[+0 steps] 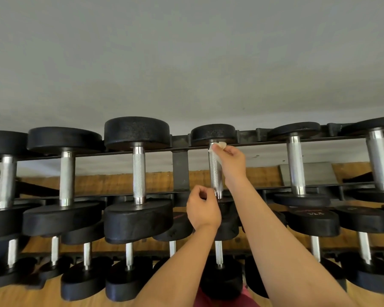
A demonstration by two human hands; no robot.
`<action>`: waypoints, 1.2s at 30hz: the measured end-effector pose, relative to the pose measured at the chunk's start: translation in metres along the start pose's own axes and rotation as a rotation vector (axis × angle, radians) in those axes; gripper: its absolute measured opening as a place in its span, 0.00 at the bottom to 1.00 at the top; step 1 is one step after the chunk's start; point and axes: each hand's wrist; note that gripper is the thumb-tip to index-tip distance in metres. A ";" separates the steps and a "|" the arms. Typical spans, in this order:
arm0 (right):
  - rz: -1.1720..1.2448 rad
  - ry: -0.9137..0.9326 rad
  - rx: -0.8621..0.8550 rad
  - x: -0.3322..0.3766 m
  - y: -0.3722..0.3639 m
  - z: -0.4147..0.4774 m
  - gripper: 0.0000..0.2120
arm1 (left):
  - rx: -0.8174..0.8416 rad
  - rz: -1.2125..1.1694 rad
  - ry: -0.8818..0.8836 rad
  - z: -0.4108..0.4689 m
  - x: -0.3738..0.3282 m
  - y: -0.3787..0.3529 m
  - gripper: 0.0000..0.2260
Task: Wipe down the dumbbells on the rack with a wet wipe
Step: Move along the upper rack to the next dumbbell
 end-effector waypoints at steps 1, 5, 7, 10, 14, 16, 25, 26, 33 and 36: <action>0.002 -0.008 0.002 0.000 -0.001 -0.001 0.09 | 0.002 -0.003 -0.001 0.000 0.000 0.000 0.09; 0.008 -0.008 -0.048 -0.002 -0.002 0.001 0.06 | 0.006 -0.007 0.001 0.000 0.000 0.000 0.09; 0.049 0.010 -0.091 -0.001 0.000 0.004 0.07 | 0.009 -0.016 0.000 0.000 0.000 0.001 0.10; 0.045 0.018 -0.073 -0.001 0.000 0.005 0.06 | 0.005 -0.016 0.001 0.001 0.001 0.000 0.10; -0.004 -0.032 -0.014 0.004 -0.001 0.001 0.07 | 0.005 -0.013 0.005 0.001 0.001 0.000 0.10; 0.004 -0.027 -0.032 0.006 0.001 0.002 0.07 | 0.010 -0.013 0.004 0.001 0.002 0.000 0.09; -0.066 -0.046 0.020 0.006 0.005 0.004 0.07 | 0.006 0.004 -0.001 0.001 0.001 0.000 0.09; -0.054 -0.040 0.002 0.007 0.006 0.005 0.06 | 0.006 0.005 0.001 0.001 0.001 0.000 0.09; -0.169 -0.032 0.107 -0.004 0.021 0.003 0.07 | 0.009 0.000 -0.007 -0.001 -0.001 0.001 0.10; -0.202 -0.024 0.112 -0.012 0.022 0.003 0.09 | 0.012 0.001 -0.005 -0.001 -0.002 0.002 0.10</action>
Point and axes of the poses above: each hand's wrist, its own z-axis towards the middle knuckle, its own y-axis out of the back of the hand, x = y × z, and after that the axes turned 8 degrees about -y, right-handed
